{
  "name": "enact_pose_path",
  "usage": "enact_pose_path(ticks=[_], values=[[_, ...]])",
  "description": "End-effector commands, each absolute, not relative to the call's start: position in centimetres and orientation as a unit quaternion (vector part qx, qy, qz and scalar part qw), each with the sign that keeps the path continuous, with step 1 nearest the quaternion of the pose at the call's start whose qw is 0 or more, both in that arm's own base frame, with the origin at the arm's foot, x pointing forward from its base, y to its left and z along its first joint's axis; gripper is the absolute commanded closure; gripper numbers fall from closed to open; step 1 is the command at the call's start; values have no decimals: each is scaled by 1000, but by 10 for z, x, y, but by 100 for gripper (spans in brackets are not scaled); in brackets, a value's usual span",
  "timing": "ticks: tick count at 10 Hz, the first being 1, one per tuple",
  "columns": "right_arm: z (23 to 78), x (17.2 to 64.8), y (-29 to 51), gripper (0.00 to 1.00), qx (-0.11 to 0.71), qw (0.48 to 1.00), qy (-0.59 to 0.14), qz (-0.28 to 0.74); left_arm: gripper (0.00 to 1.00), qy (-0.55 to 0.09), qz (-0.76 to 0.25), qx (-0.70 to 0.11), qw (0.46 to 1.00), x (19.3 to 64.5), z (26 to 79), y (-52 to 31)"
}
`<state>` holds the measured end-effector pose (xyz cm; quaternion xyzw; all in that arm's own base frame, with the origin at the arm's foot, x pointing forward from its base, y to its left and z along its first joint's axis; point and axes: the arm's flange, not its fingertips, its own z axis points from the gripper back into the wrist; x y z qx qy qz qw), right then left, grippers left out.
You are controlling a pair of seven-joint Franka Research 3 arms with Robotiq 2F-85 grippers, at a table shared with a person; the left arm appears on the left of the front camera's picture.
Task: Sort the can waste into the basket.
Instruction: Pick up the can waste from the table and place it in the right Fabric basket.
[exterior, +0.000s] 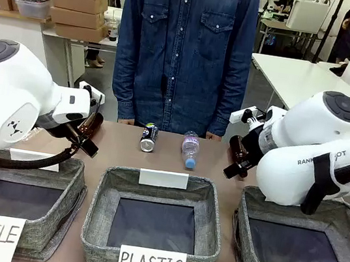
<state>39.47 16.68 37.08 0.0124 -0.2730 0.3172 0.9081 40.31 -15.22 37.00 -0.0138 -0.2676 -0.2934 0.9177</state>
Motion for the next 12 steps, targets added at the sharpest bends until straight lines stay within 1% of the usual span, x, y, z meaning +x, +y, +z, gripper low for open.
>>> enact_pose_path(ticks=[1,12], values=[[371,395,167,0,12,908,-273,317,0,-268,-293,-14,918,403,370,-152],[371,395,167,0,12,908,-273,317,0,-268,-294,-14,918,403,370,-153]])
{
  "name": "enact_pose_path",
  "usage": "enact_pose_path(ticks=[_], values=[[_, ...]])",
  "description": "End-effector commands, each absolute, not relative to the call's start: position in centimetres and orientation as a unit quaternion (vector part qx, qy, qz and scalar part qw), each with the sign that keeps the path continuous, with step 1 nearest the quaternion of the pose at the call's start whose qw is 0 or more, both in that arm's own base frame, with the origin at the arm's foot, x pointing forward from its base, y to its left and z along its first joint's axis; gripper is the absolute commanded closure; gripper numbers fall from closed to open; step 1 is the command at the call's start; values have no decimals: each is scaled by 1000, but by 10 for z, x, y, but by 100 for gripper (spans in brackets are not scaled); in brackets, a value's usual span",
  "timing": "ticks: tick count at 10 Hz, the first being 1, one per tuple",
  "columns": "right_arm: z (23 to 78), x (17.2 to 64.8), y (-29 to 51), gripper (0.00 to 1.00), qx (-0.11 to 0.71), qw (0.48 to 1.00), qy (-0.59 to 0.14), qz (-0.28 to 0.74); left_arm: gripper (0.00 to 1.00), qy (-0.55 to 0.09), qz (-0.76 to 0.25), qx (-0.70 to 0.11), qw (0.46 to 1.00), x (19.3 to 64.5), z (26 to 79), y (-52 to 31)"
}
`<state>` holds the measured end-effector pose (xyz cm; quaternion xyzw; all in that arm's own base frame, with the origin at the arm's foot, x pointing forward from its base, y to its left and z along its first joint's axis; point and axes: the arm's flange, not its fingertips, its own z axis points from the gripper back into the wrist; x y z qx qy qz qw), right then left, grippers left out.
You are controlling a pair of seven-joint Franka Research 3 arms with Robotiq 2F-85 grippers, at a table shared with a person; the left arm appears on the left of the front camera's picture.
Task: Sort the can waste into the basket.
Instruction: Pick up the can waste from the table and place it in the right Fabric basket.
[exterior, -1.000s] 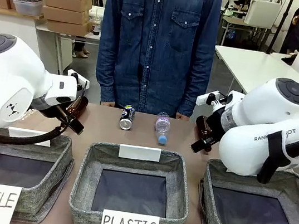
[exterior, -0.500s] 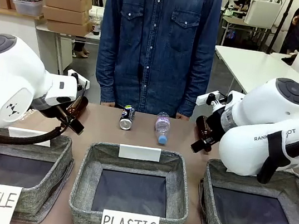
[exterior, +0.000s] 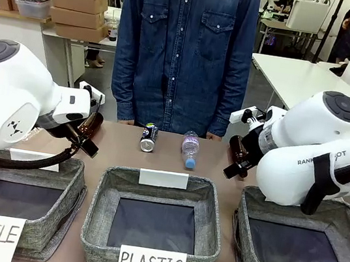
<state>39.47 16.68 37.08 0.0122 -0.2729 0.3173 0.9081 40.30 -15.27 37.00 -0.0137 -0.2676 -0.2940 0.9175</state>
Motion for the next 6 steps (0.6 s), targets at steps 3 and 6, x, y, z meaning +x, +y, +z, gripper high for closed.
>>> enact_pose_path(ticks=[3,6], values=[[484,346,157,0,59,912,-297,277,0,-226,-302,-8,926,341,488,-125],[538,287,135,0,-4,870,-424,251,0,-378,-315,-10,871,278,544,-109]])
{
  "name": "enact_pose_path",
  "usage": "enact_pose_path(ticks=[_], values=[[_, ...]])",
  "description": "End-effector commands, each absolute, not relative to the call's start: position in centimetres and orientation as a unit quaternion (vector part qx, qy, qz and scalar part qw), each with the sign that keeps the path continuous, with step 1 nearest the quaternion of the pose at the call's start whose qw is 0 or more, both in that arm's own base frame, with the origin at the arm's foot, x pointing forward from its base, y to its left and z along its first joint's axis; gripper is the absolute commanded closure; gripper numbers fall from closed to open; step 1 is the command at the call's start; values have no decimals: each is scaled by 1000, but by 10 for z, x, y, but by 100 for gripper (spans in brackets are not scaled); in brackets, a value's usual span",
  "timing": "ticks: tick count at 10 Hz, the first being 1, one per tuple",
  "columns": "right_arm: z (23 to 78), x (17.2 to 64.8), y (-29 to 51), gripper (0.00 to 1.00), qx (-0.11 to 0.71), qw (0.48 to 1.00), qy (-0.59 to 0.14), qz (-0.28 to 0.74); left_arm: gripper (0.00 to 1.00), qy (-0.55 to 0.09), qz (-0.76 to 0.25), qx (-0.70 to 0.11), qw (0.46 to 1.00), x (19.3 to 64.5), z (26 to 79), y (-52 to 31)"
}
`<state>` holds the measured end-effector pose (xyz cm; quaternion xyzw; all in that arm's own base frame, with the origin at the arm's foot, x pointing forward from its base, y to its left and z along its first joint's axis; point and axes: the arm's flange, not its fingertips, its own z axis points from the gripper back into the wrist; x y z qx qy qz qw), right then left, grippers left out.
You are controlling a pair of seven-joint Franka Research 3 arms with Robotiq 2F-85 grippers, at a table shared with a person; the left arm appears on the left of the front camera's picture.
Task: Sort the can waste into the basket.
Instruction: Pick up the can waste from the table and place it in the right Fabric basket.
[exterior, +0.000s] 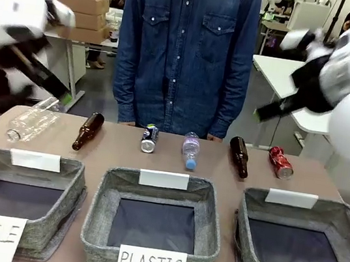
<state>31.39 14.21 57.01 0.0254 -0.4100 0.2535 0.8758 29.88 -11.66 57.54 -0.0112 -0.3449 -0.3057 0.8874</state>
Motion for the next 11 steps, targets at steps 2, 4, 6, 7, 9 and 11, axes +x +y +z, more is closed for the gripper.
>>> enact_pose_path(ticks=[2,4,6,7,9,11], values=[[570,314,142,0,25,876,-410,254,0,-296,-305,-13,905,328,533,-126],[568,314,122,0,216,884,-358,210,0,-292,-333,-147,884,291,592,-100],[581,311,75,0,514,824,-234,37,0,-202,-309,-427,825,300,598,-58],[575,315,51,0,568,794,-210,-61,0,-169,-262,-498,809,310,580,-47],[566,314,23,0,621,754,-186,-105,0,-168,-194,-568,782,319,549,-34],[562,315,6,0,637,737,-189,-124,0,-180,-117,-612,761,322,523,-4]])
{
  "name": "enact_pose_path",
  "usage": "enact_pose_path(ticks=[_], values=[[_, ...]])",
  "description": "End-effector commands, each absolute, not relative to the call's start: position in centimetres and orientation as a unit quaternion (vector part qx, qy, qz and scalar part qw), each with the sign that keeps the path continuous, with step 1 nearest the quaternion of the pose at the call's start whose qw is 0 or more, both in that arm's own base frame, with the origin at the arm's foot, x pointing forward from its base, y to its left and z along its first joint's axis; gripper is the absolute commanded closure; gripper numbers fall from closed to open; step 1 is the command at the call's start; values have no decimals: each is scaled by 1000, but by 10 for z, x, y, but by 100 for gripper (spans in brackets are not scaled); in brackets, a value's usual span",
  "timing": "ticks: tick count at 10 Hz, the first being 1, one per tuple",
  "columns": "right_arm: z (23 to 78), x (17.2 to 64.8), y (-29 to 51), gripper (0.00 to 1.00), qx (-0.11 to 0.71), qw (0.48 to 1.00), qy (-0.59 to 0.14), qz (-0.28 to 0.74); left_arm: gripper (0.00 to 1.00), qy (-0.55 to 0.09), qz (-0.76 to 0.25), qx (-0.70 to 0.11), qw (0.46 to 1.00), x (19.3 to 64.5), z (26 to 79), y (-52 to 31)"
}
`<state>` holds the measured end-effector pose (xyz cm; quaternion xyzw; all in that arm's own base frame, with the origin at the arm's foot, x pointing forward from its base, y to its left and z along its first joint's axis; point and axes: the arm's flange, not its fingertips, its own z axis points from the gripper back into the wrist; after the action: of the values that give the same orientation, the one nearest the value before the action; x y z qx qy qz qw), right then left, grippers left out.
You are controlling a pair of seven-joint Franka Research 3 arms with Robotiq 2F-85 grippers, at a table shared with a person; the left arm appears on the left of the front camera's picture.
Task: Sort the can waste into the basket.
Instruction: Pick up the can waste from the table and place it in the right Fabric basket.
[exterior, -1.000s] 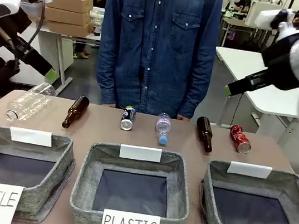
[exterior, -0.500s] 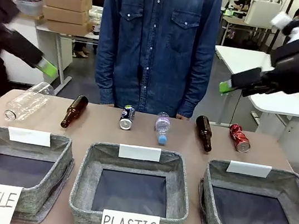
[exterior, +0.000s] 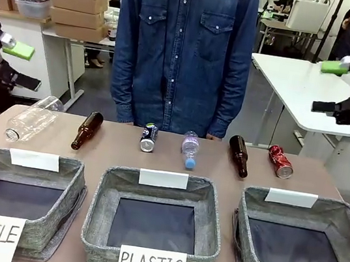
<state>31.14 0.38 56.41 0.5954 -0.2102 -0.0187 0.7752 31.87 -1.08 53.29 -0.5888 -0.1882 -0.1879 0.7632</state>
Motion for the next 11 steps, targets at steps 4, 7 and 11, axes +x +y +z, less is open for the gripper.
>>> enact_pose_path(ticks=[4,7,11], values=[[557,320,-13,0,643,734,-187,-112,0,-225,11,-509,831,309,523,38],[557,320,-13,0,643,734,-187,-112,0,-208,-44,-614,760,328,511,55],[557,320,-13,0,643,734,-187,-112,0,-198,-36,-611,766,324,510,52]])
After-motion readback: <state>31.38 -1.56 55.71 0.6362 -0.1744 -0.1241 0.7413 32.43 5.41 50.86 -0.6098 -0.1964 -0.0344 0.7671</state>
